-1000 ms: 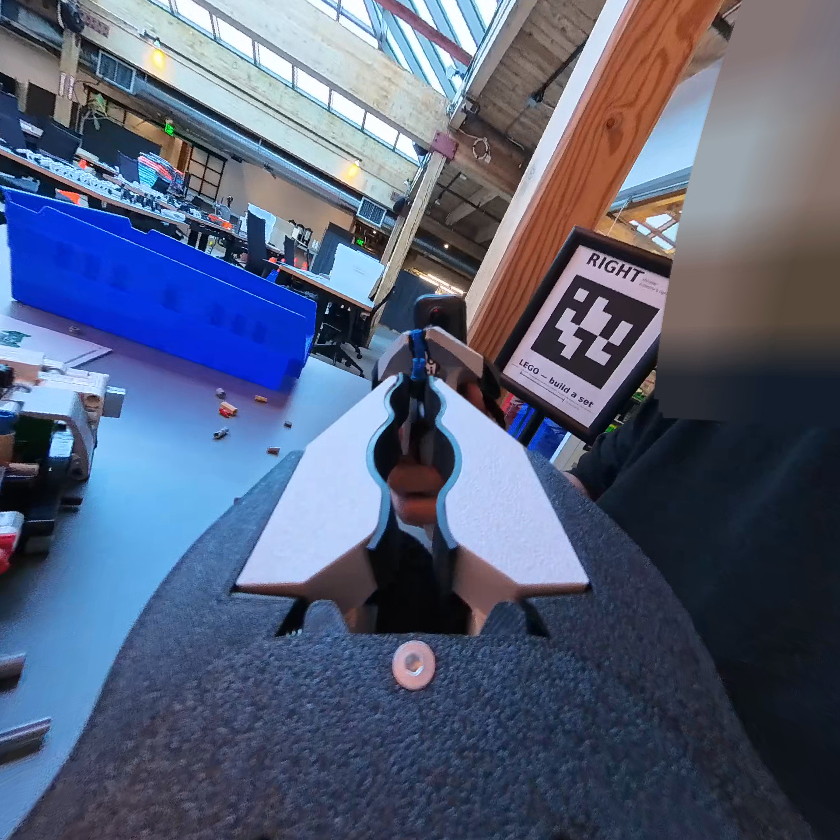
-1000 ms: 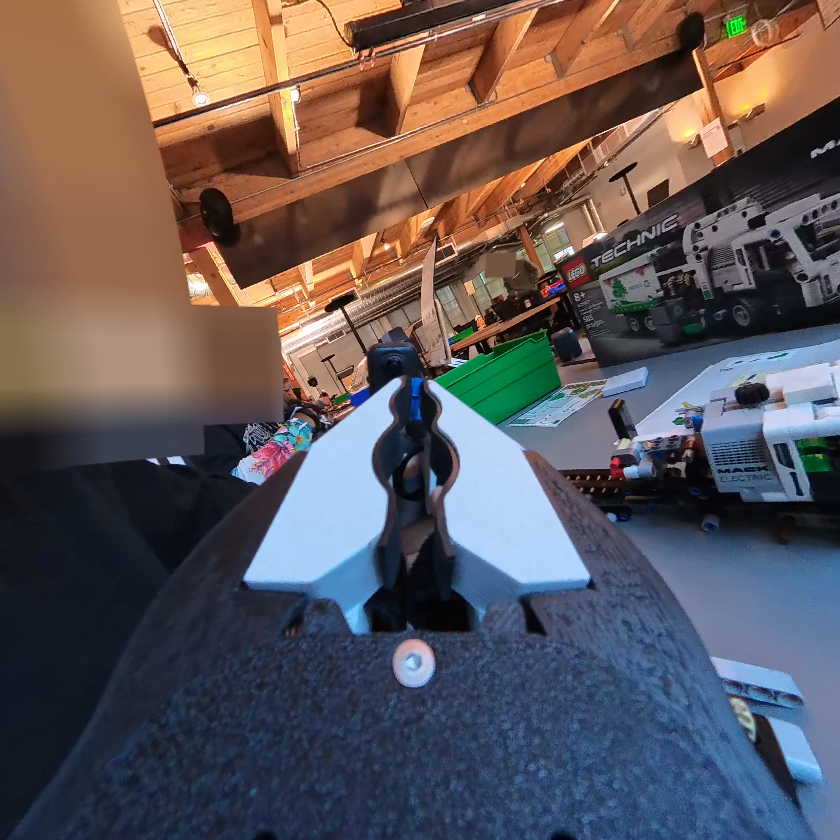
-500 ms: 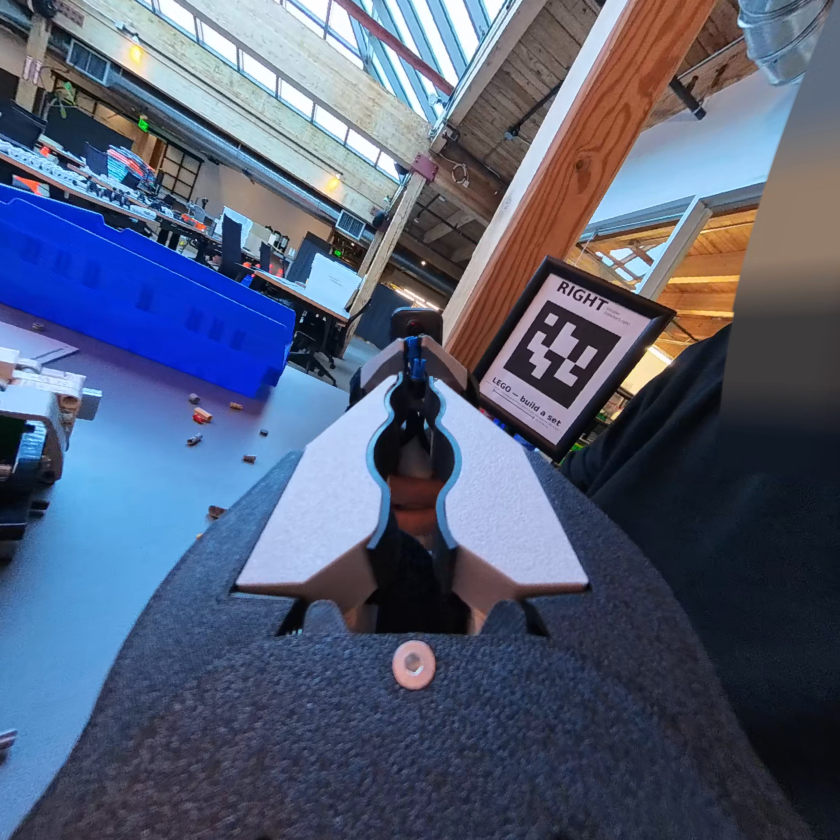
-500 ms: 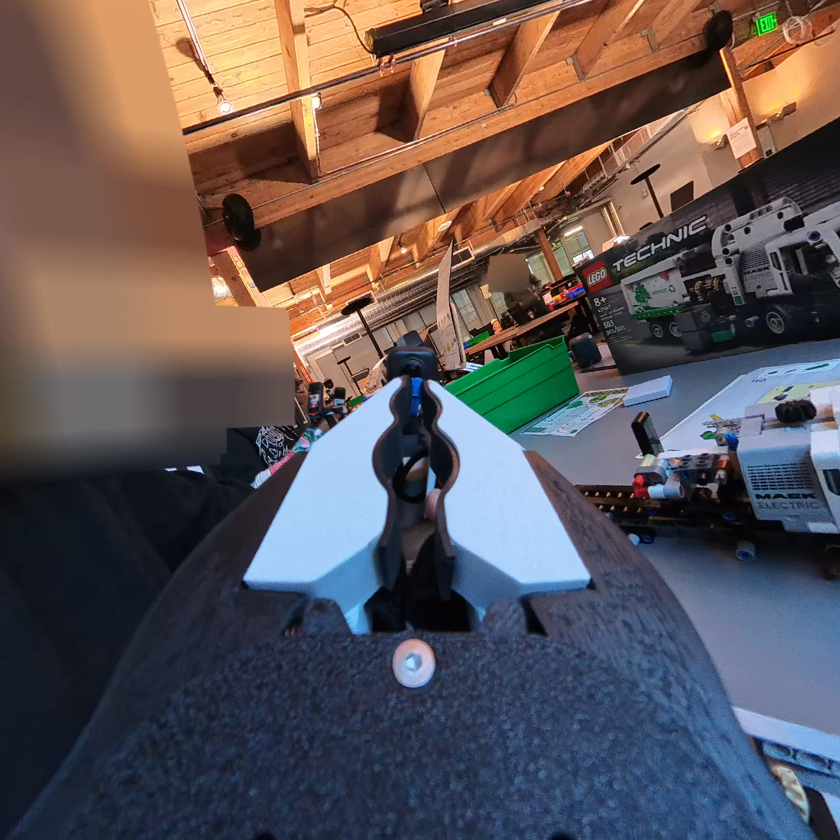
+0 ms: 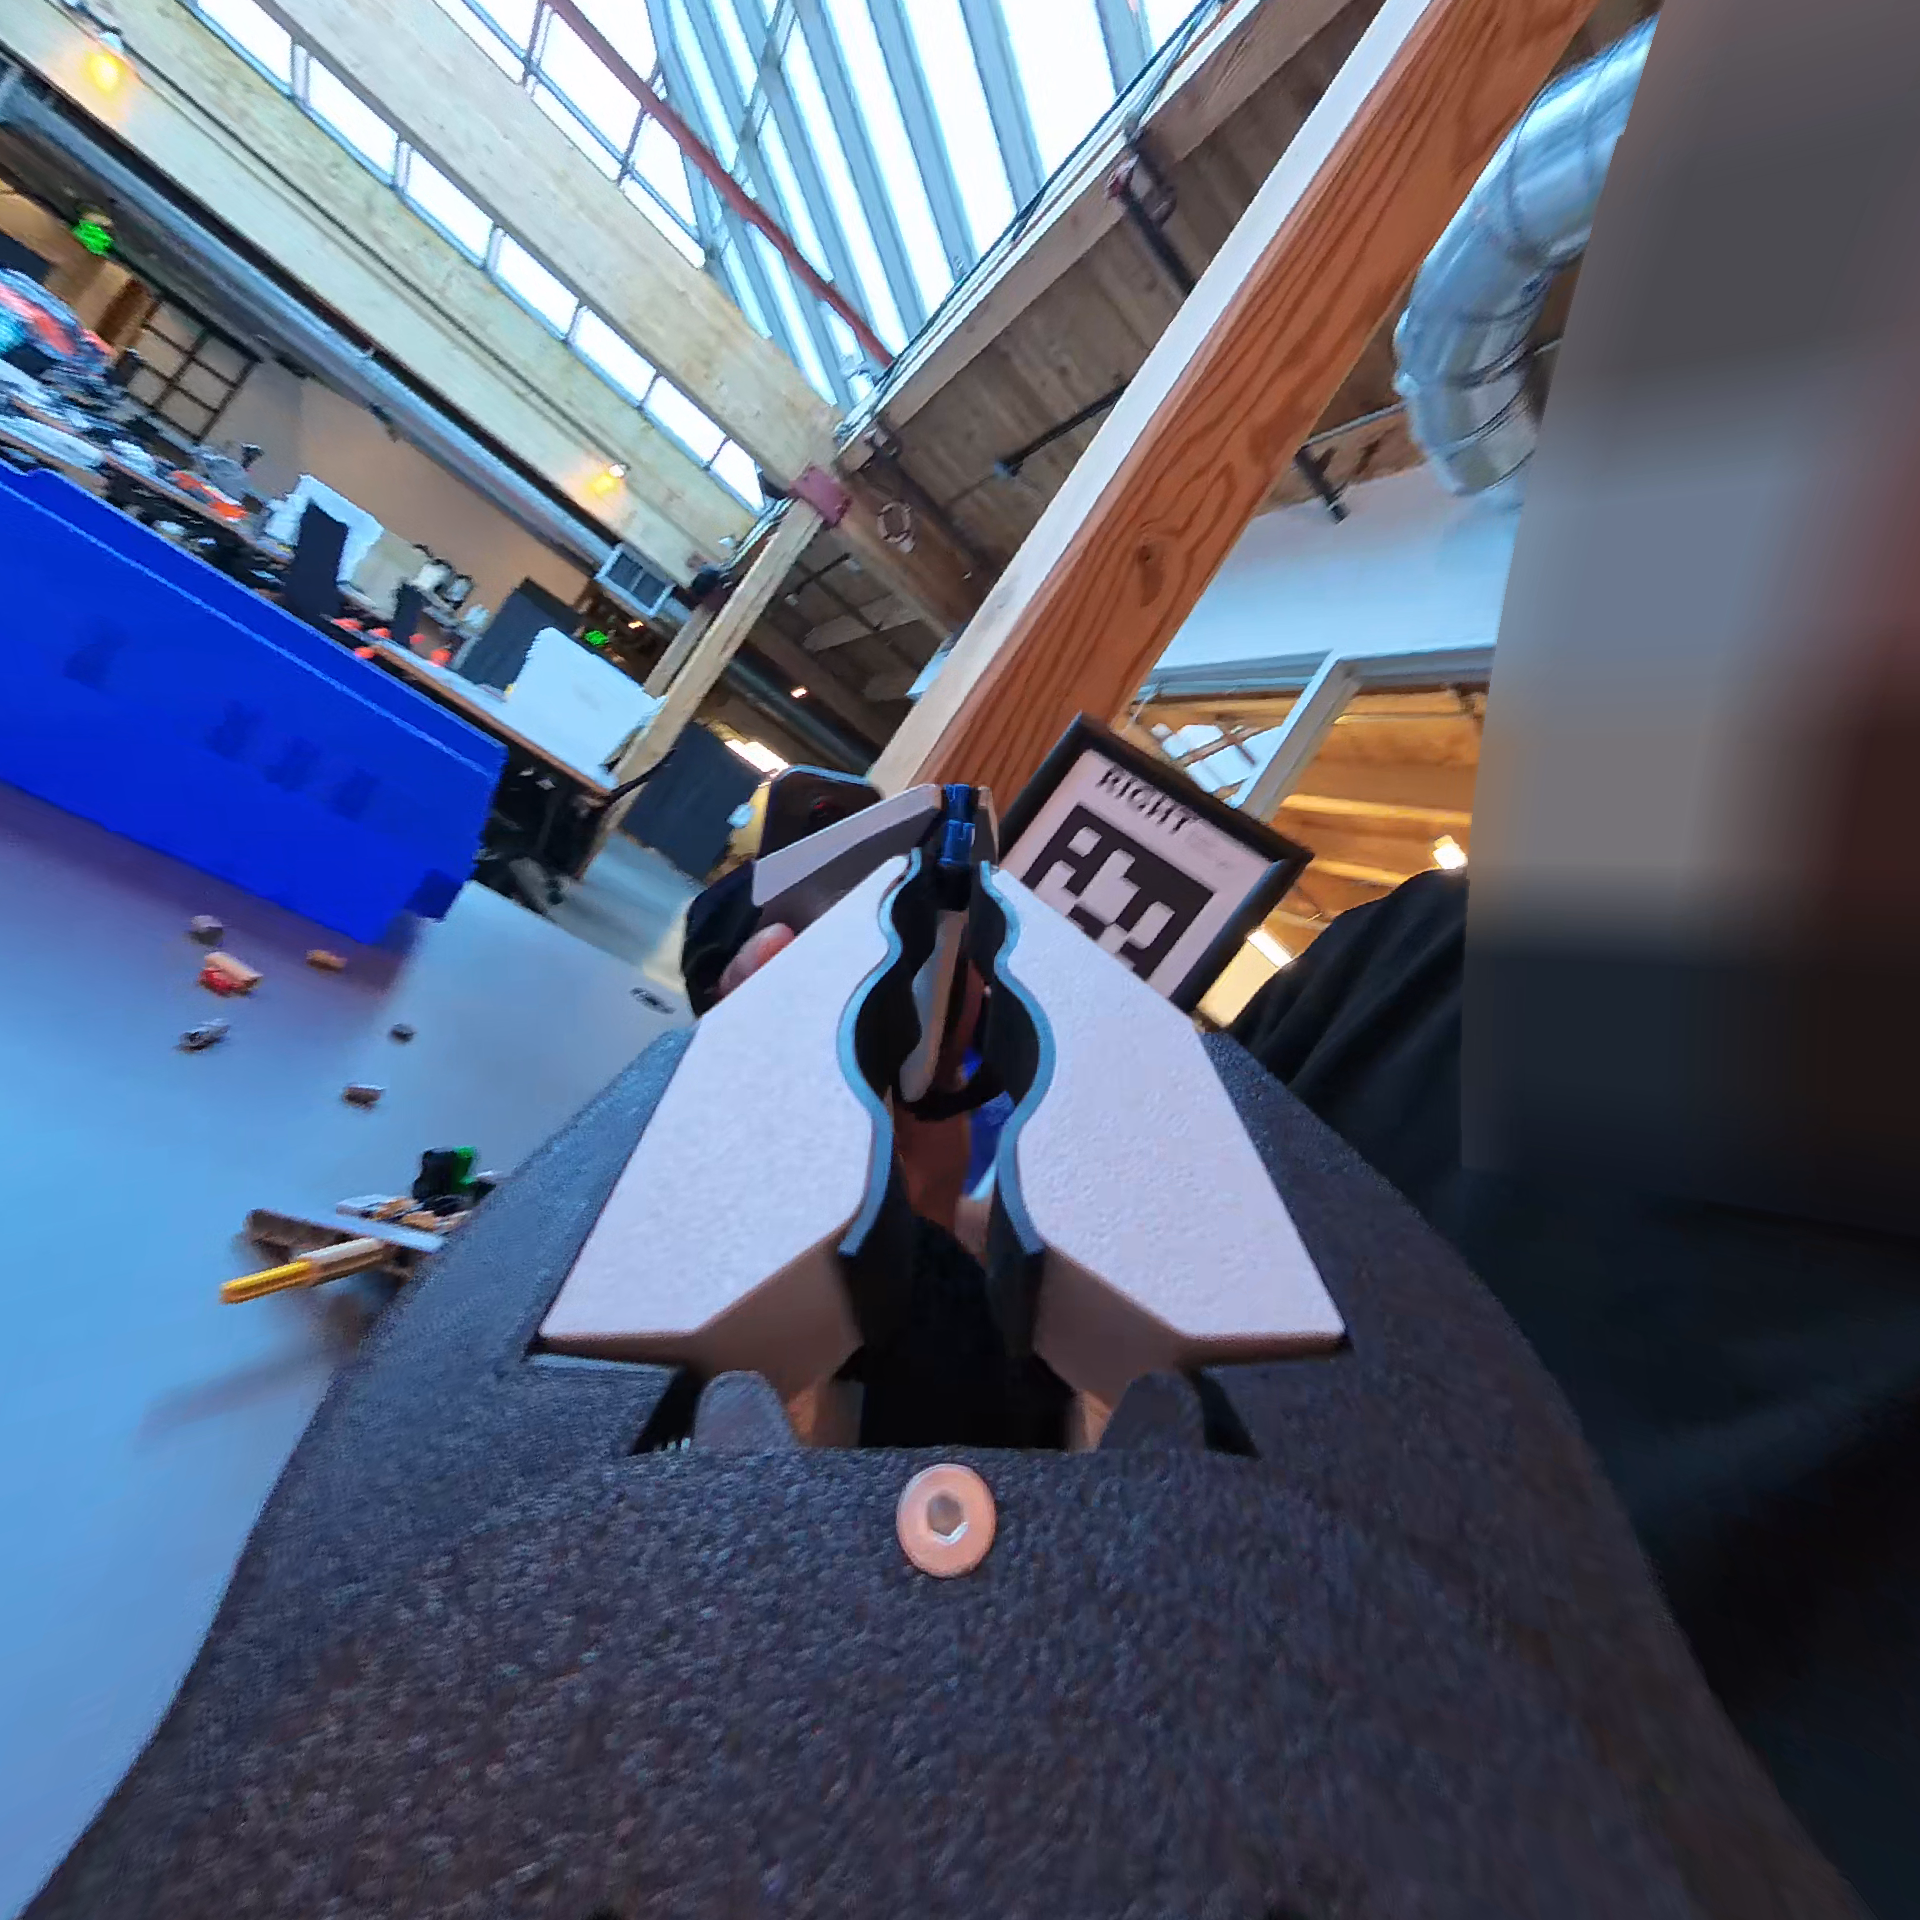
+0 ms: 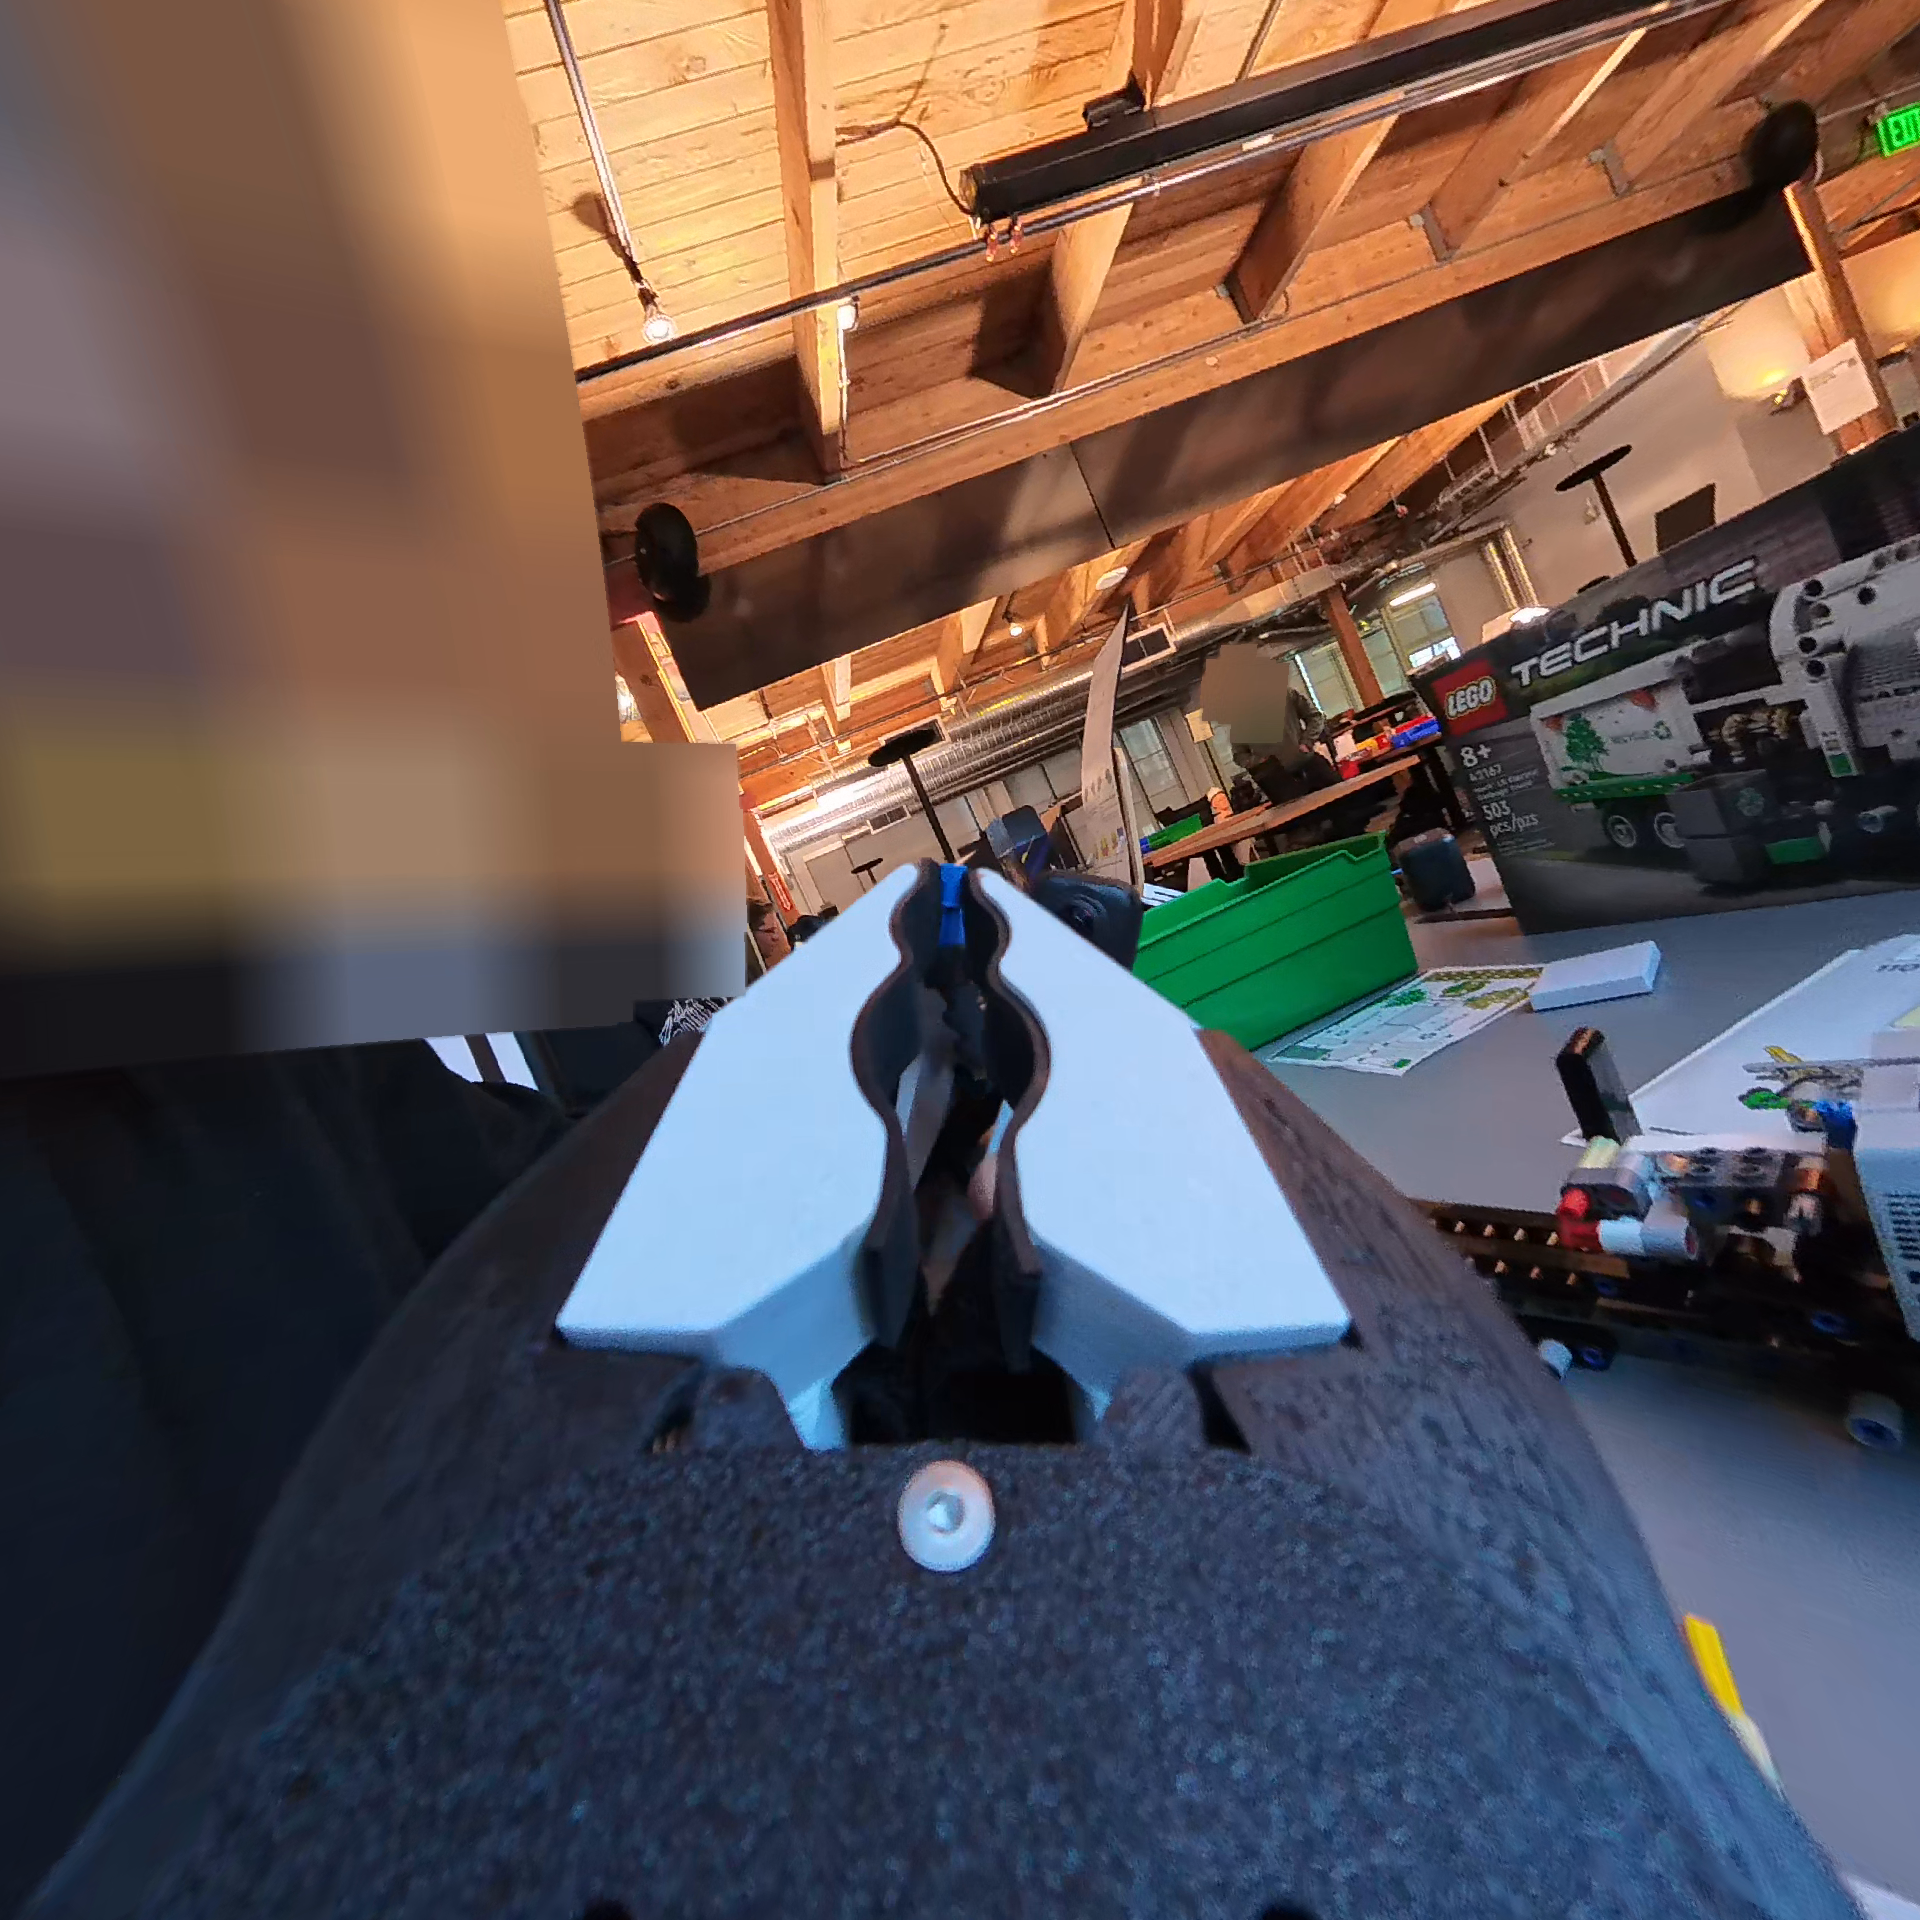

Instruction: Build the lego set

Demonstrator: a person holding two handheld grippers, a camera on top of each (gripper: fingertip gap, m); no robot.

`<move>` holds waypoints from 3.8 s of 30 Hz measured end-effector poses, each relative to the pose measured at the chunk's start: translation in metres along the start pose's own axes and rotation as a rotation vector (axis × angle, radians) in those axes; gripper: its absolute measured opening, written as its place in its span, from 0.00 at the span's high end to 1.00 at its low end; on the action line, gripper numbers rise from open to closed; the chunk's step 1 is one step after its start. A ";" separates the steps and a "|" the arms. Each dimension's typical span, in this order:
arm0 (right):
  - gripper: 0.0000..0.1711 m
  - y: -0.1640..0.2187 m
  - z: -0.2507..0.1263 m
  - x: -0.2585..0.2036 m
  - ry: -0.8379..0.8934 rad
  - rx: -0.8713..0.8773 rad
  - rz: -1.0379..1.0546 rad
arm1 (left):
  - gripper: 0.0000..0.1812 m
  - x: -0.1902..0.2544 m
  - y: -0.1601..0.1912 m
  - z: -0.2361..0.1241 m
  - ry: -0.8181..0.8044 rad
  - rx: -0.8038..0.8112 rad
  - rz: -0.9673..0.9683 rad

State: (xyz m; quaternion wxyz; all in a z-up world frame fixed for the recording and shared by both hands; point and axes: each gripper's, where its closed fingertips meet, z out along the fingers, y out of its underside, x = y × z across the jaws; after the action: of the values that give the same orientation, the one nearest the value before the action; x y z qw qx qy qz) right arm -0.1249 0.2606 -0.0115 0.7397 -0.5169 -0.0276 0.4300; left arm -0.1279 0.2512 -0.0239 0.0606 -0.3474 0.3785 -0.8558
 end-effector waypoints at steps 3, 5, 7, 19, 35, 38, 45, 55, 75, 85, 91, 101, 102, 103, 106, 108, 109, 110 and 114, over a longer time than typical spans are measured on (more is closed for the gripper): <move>0.98 -0.004 0.002 -0.004 -0.032 0.046 0.005 | 0.99 0.005 -0.005 0.000 0.046 0.044 -0.064; 0.98 -0.006 0.005 -0.009 -0.051 0.089 -0.025 | 0.98 0.010 -0.007 0.000 0.084 0.071 -0.098; 0.99 -0.008 0.009 -0.014 -0.059 0.132 -0.086 | 0.98 0.016 -0.011 0.000 0.129 0.095 -0.129; 0.98 -0.011 0.035 -0.016 -0.023 0.186 -0.260 | 0.98 0.028 -0.042 -0.012 0.224 0.220 -0.191; 0.98 -0.005 0.024 -0.006 0.074 0.084 -0.337 | 0.98 0.016 -0.034 -0.010 0.128 0.153 -0.113; 0.98 -0.003 0.022 -0.002 0.089 0.075 -0.309 | 0.99 0.013 -0.032 -0.009 0.117 0.149 -0.111; 0.99 -0.007 0.019 -0.011 0.098 0.167 -0.382 | 0.98 0.017 -0.030 -0.005 0.186 0.192 -0.220; 0.98 -0.009 0.024 -0.003 0.154 0.166 -0.397 | 0.98 0.008 -0.035 -0.009 0.118 0.199 -0.183; 0.98 -0.009 0.012 0.004 0.135 0.070 -0.263 | 0.98 0.005 -0.014 0.000 0.042 0.052 -0.055; 0.99 -0.010 0.006 0.003 0.060 -0.122 -0.259 | 0.98 -0.007 -0.009 -0.008 -0.084 -0.085 0.115; 0.98 0.002 0.009 0.005 0.056 -0.158 -0.263 | 0.98 -0.007 -0.008 -0.007 -0.081 -0.085 0.090; 0.99 0.003 0.007 0.003 0.027 -0.165 -0.245 | 0.98 -0.001 -0.009 -0.007 -0.041 -0.073 0.058; 0.99 0.003 0.007 0.003 0.025 -0.169 -0.244 | 0.98 -0.001 -0.009 -0.007 -0.038 -0.068 0.050; 0.99 0.003 0.007 0.002 0.022 -0.174 -0.233 | 0.98 -0.001 -0.010 -0.007 -0.033 -0.066 0.043; 0.99 0.004 0.007 0.003 0.031 -0.179 -0.236 | 0.99 -0.002 -0.011 -0.008 -0.027 -0.050 0.017; 0.99 0.003 0.006 0.003 0.044 -0.154 -0.274 | 0.99 -0.002 -0.012 -0.007 -0.014 -0.025 -0.025; 0.99 0.002 0.007 0.002 0.045 -0.126 -0.284 | 0.99 -0.002 -0.012 -0.006 0.002 -0.008 -0.058; 0.99 0.001 0.007 0.001 0.046 -0.096 -0.284 | 0.99 0.000 -0.013 -0.005 0.022 0.017 -0.095; 0.99 0.000 0.011 -0.008 0.049 -0.015 -0.383 | 0.98 0.008 -0.017 -0.003 0.124 0.103 -0.226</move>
State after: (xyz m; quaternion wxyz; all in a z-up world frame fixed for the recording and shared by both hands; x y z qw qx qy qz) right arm -0.1356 0.2637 -0.0034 0.8045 -0.5180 -0.1106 0.2686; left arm -0.1333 0.2623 -0.0092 -0.0420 -0.3305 0.2953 -0.8954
